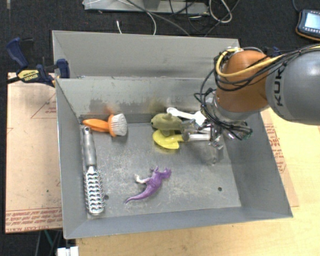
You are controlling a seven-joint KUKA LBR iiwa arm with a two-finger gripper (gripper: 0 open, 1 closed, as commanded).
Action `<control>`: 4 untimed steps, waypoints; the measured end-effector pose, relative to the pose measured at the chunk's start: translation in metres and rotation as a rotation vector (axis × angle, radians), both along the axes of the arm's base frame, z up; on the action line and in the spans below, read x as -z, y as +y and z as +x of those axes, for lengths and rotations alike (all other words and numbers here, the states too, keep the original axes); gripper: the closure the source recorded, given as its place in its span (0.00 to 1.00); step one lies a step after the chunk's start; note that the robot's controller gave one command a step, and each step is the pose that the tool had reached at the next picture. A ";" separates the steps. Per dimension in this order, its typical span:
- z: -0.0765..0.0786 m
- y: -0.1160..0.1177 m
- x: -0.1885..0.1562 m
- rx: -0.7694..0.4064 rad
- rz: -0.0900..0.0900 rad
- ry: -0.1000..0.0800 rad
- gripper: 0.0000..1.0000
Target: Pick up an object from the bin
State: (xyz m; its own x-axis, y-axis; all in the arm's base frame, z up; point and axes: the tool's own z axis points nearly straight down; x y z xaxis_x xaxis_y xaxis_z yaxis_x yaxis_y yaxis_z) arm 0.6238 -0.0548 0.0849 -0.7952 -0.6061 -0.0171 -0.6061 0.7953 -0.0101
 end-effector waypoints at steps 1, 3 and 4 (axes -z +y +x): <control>0.003 0.068 -0.004 -0.012 0.014 0.010 0.00; 0.012 0.031 0.001 -0.070 0.010 0.006 0.00; -0.043 0.003 0.013 -0.190 0.013 0.000 1.00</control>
Offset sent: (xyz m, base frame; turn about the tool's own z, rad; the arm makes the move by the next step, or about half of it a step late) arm 0.0285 0.0097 -0.0149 -0.1012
